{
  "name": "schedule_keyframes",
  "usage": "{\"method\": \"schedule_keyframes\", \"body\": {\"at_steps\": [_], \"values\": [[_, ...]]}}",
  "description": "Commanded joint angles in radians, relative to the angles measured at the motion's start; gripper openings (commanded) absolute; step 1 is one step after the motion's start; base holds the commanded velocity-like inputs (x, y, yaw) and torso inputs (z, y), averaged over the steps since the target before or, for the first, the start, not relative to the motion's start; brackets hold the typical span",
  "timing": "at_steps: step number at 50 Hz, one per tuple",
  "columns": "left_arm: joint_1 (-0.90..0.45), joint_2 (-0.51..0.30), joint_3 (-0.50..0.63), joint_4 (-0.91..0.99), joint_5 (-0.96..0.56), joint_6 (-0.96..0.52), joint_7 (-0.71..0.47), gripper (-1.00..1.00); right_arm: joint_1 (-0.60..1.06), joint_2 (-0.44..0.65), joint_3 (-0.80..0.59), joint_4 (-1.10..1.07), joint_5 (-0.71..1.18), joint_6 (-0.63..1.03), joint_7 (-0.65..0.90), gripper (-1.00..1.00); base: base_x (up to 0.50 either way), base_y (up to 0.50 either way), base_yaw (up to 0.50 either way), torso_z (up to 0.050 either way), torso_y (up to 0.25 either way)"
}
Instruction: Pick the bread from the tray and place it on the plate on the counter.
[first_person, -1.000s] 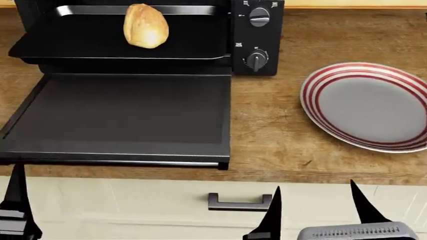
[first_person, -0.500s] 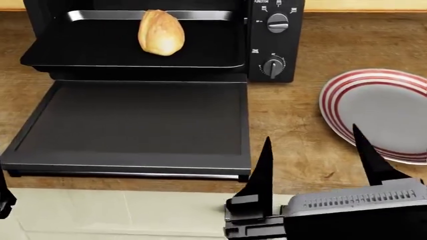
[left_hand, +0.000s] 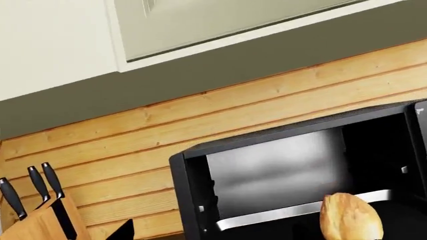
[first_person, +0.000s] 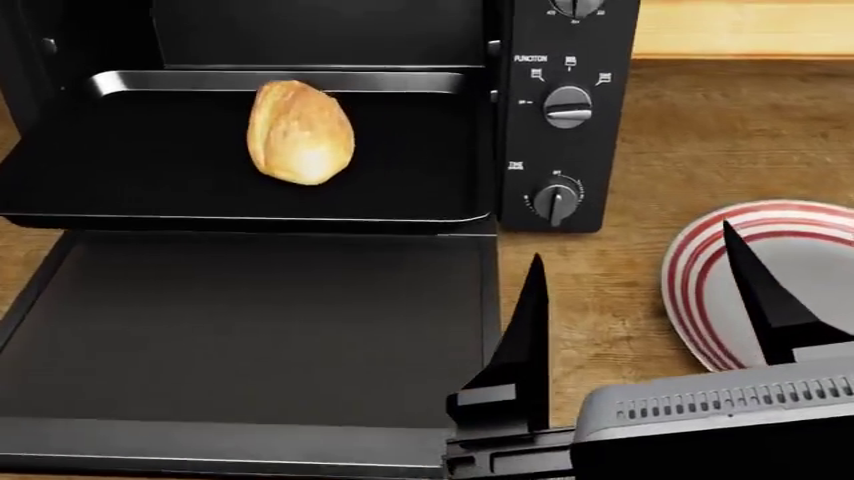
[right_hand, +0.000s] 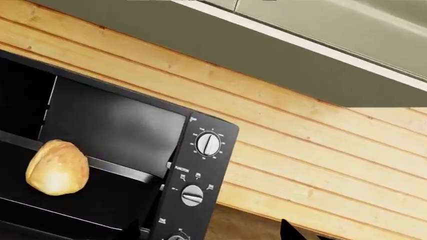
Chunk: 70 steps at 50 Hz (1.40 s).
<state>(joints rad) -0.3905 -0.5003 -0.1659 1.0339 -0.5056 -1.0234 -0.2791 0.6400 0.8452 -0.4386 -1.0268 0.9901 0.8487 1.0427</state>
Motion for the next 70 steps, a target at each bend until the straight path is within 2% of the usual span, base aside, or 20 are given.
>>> {"method": "schedule_keyframes", "body": {"at_steps": [1,20,22,26,31,47,62,70], "values": [[-0.035,-0.081,0.008,0.01,-0.14,0.003,-0.12,1.0,0.019,0.049,-0.03,0.001,0.047,-0.04,0.049,1.0,0.37,0.0,0.0,0.05,0.012],[-0.005,-0.228,0.036,0.006,-0.334,0.117,-0.307,1.0,0.013,0.056,-0.061,0.014,0.031,-0.072,0.044,1.0,0.36,0.0,0.0,0.05,0.014],[-0.008,-0.226,0.008,0.005,-0.386,0.115,-0.339,1.0,0.004,0.058,-0.051,0.036,0.056,-0.088,0.036,1.0,0.08,0.0,0.0,0.018,0.0],[-0.014,-0.238,0.023,0.003,-0.406,0.12,-0.358,1.0,0.062,0.056,-0.059,0.067,0.08,-0.044,0.027,1.0,0.0,0.0,0.0,0.0,0.0],[-0.014,-0.256,0.001,0.001,-0.475,0.12,-0.397,1.0,0.111,0.052,-0.028,0.133,0.137,-0.077,-0.052,1.0,0.0,0.0,0.0,0.0,0.0],[-0.005,-0.282,0.027,-0.015,-0.479,0.151,-0.425,1.0,0.205,-0.009,-0.069,0.184,0.178,-0.057,-0.176,1.0,0.0,0.0,0.0,0.0,0.0],[0.037,-0.291,0.055,-0.028,-0.424,0.193,-0.414,1.0,0.198,-0.053,-0.102,0.249,0.205,-0.08,-0.286,1.0,0.0,0.0,0.0,0.0,0.0],[0.038,-0.301,0.07,-0.026,-0.413,0.199,-0.423,1.0,0.223,-0.069,-0.09,0.274,0.285,-0.091,-0.327,1.0,0.0,0.0,0.0,0.0,0.0]]}}
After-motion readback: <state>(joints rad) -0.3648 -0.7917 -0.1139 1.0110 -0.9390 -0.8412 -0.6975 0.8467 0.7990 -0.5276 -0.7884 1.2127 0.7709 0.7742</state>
